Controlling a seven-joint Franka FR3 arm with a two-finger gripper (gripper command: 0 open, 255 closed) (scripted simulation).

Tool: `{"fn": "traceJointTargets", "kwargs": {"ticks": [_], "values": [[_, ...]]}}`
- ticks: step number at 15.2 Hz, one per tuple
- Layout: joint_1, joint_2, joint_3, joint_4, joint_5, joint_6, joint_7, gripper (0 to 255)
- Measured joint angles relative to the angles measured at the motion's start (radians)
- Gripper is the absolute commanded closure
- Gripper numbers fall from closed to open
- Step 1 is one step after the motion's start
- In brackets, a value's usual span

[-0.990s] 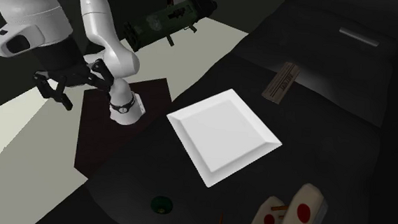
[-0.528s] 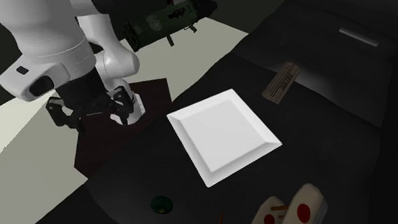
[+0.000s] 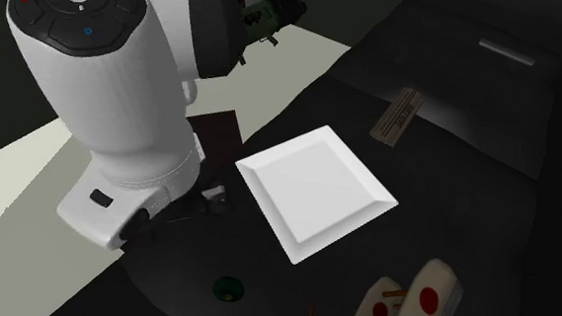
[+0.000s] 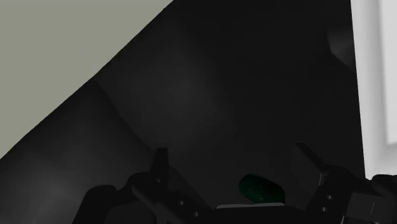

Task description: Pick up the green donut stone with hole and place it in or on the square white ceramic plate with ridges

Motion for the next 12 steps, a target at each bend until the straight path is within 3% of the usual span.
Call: {"fn": "traceJointTargets", "kwargs": {"ticks": [7, 8, 12], "values": [[0.076, 0.407, 0.037, 0.449, -0.118, -0.188, 0.061, 0], [0.097, 0.486, 0.036, 0.557, -0.139, -0.235, 0.063, 0], [0.107, 0.519, 0.036, 0.552, -0.147, -0.218, 0.076, 0]]}}
